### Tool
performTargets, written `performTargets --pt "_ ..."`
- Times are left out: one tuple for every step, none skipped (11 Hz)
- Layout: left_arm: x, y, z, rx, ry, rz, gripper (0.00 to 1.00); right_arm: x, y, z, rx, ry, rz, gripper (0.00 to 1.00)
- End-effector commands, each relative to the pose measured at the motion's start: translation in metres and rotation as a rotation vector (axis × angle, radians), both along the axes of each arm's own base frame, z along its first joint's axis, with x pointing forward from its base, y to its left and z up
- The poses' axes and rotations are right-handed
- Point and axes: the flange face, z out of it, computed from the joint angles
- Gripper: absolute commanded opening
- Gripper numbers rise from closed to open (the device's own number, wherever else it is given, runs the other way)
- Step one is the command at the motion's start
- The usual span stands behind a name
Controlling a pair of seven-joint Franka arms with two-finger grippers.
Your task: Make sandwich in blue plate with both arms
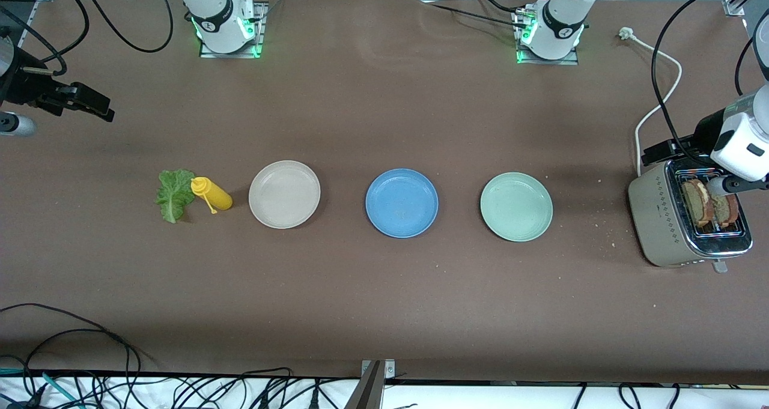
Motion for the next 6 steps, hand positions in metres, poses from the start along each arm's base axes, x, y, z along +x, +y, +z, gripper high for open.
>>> performTargets --pt "-0.0061 -0.0013 0.0037 -0.026 0.001 -0.017 1.00 0.0006 0.0013 0.0062 0.001 0.002 -0.001 1.00" --pt "-0.0060 -0.0022 0.0037 -0.026 0.001 -0.019 1.00 0.0002 0.0021 0.0071 0.001 0.001 0.000 1.00" --pt "-0.0060 -0.0022 0.0037 -0.026 0.001 -0.017 1.00 0.0008 0.0029 0.0064 0.001 0.001 0.000 1.00" --pt "-0.0060 -0.0022 0.0037 -0.026 0.001 -0.019 1.00 0.0002 0.0037 0.0071 0.001 0.001 0.000 1.00" --pt "-0.0060 -0.0022 0.0037 -0.026 0.001 -0.017 1.00 0.0001 0.0037 0.0071 0.001 0.001 0.000 1.00" --pt "-0.0060 -0.0022 0.0037 -0.026 0.001 -0.019 1.00 0.0001 0.0046 0.0071 0.001 0.001 0.000 1.00"
